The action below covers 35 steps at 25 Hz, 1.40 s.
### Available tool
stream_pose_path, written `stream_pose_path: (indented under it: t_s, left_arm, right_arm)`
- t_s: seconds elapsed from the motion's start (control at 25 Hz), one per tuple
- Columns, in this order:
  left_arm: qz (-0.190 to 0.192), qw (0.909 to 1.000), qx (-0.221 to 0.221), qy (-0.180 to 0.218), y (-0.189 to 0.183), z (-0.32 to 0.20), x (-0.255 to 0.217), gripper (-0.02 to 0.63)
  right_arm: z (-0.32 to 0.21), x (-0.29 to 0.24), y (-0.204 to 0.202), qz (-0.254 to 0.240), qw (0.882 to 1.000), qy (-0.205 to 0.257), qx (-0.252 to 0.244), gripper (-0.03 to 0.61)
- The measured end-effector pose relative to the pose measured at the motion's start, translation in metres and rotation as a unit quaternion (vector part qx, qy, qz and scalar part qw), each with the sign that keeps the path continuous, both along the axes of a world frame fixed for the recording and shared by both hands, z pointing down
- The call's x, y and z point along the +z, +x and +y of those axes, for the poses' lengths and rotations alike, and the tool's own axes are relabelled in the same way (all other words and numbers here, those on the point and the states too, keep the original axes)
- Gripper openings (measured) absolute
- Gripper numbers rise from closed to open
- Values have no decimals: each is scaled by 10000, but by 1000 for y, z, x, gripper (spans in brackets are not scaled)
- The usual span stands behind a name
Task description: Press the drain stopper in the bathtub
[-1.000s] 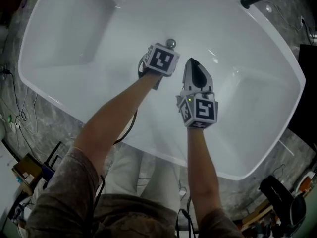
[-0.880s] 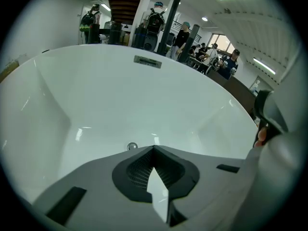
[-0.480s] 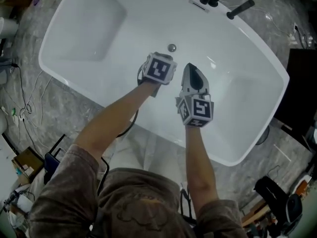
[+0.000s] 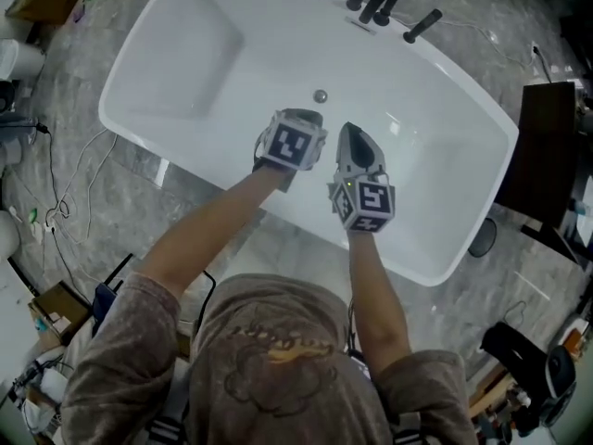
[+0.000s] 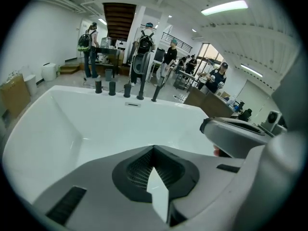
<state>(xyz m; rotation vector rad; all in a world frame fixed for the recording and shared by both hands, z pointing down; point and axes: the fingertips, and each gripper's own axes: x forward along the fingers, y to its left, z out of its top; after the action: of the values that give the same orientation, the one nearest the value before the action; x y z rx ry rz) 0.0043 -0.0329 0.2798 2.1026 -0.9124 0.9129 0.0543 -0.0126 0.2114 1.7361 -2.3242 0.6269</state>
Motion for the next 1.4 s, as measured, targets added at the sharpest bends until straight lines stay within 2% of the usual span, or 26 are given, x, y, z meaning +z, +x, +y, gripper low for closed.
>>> stream_pose_path:
  t_s: [0.36, 0.76, 1.16, 1.28, 1.4]
  left_arm:
    - [291, 9971, 302, 639, -11, 51, -90, 11]
    - [816, 9841, 609, 1456, -9, 86, -177, 11]
    - [1211, 9608, 956, 2304, -20, 113, -244, 11]
    - [1436, 9503, 1066, 2548, -22, 121, -260, 11]
    - [1737, 9354, 1164, 2853, -25, 127, -275, 11]
  right_arm:
    - [42, -64, -15, -132, 9998, 94, -101, 6]
    - [77, -125, -29, -401, 9976, 262, -497, 6]
    - [108, -186, -37, -513, 9904, 726, -1057, 6]
    - [115, -200, -42, -473, 9879, 886, -1179, 6]
    - [122, -207, -47, -439, 9861, 1010, -1247, 6]
